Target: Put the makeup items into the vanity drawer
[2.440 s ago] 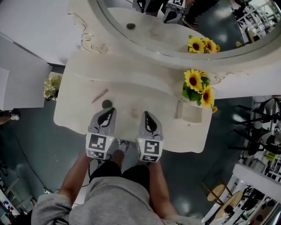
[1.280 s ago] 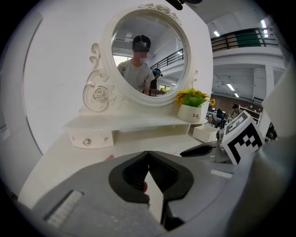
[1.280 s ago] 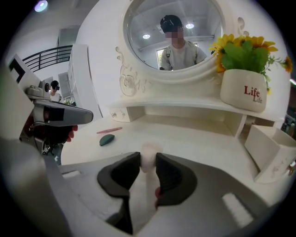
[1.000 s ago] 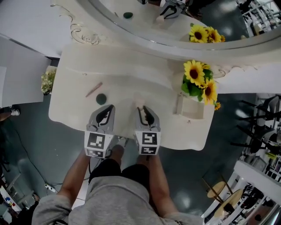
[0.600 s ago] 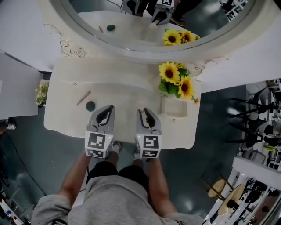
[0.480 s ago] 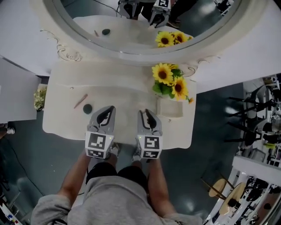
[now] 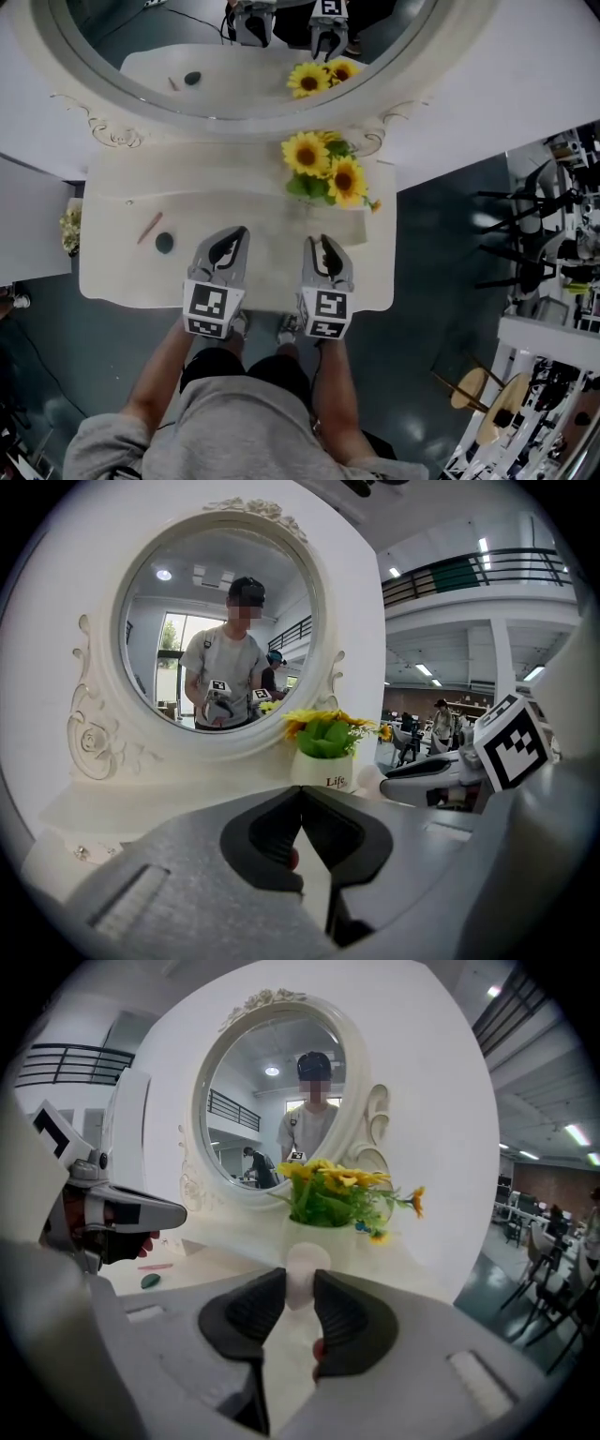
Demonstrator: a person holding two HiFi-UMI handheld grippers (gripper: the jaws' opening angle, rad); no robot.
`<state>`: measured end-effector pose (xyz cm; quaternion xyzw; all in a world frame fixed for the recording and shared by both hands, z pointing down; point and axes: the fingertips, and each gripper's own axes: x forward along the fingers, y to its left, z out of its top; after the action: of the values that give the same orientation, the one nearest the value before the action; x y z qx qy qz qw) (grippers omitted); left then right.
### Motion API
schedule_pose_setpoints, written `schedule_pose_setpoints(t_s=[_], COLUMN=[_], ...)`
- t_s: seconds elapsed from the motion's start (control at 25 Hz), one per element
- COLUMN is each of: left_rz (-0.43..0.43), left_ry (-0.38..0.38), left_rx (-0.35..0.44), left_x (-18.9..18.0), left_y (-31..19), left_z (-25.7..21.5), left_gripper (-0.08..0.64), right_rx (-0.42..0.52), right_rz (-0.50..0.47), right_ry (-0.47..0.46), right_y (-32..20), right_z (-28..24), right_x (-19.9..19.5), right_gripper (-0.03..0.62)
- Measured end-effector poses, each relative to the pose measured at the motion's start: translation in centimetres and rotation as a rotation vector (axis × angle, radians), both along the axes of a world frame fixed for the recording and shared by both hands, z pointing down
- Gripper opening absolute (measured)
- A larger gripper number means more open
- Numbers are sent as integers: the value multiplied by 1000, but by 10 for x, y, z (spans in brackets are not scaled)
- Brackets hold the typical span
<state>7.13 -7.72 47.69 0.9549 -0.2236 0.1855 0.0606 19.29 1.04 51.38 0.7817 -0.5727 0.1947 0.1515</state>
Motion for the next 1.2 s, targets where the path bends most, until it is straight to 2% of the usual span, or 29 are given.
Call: schedule_pose_setpoints(t_s=[0.32, 0.48, 0.96, 1.2], left_rz=[54, 67, 44, 37], left_ry=[-14, -30, -87, -93], left_rx=[-26, -37, -74, -75], left_x=[40, 53, 52, 51], left_y=[18, 23, 27, 24], left_z=[15, 26, 56, 57], left_gripper=[11, 11, 11, 11], right_rx=[-40, -60, -119, -70], right_rz=[58, 63, 56, 74], right_ry=[-4, -34, -92, -87], right_y=[17, 18, 19, 16], right_z=[20, 41, 79, 73], right_x=[41, 52, 57, 60], right_gripper=[104, 104, 107, 142])
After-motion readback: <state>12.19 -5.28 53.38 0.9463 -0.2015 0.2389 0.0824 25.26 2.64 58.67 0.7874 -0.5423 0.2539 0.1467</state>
